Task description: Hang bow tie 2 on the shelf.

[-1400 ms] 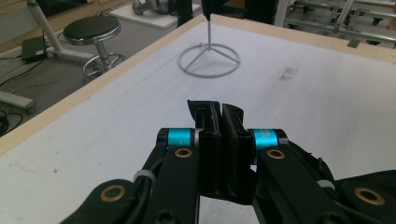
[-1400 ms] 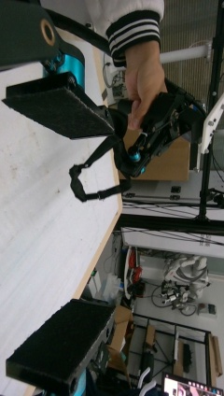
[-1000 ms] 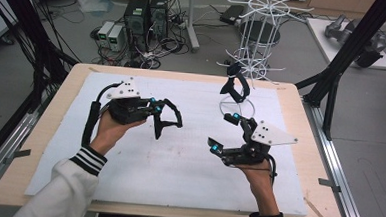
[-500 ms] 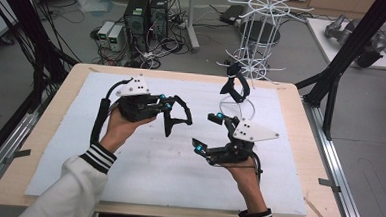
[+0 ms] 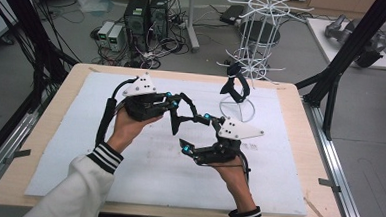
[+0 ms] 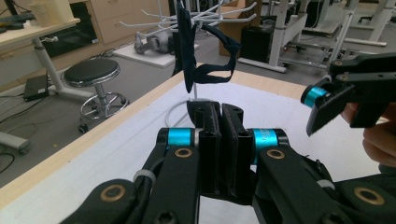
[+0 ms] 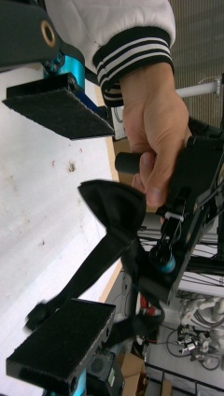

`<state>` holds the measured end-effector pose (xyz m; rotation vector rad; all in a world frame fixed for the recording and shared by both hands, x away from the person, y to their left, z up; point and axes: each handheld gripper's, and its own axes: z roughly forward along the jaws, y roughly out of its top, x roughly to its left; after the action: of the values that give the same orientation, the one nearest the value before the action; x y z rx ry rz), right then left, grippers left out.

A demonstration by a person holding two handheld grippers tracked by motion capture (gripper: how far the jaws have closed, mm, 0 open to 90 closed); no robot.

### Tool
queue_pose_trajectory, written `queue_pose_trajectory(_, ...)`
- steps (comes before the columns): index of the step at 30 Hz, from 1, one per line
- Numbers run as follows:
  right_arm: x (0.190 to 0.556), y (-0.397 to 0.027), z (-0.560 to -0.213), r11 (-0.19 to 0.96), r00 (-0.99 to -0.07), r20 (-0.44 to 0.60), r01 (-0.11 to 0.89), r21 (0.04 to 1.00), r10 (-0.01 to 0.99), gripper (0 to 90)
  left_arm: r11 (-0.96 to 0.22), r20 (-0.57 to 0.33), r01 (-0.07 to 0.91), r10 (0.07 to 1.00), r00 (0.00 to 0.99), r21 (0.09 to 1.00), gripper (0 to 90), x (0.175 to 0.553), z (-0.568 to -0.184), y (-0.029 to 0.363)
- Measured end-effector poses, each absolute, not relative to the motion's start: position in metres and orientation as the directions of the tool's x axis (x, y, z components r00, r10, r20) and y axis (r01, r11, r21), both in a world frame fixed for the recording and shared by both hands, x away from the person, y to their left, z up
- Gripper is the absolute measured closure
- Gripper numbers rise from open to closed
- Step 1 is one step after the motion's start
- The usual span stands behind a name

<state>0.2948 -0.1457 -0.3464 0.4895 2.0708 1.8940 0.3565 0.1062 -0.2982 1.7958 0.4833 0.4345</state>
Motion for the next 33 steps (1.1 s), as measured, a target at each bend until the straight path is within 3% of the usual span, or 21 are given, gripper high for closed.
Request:
queue_pose_trajectory(15, 0.296, -0.135, -0.347, 0.063, -0.871, 0.042, 0.083, 0.995, 0.49, 26.0, -0.242, 0.065, 0.091, 0.568, 0.82, 0.966, 85.2, 0.353, -0.295, 0.095)
queue_pose_trajectory(28, 0.296, -0.132, -0.347, 0.082, -0.853, 0.012, 0.064, 0.995, 0.522, 54.9, -0.235, 0.073, 0.078, 0.573, 0.816, 0.969, 85.3, 0.351, -0.293, 0.093)
queue_pose_trajectory(33, 0.295, -0.134, -0.346, 0.08, -0.856, 0.007, 0.056, 0.995, 0.517, 74.9, -0.23, 0.075, 0.076, 0.582, 0.81, 0.97, 85.5, 0.352, -0.292, 0.096)
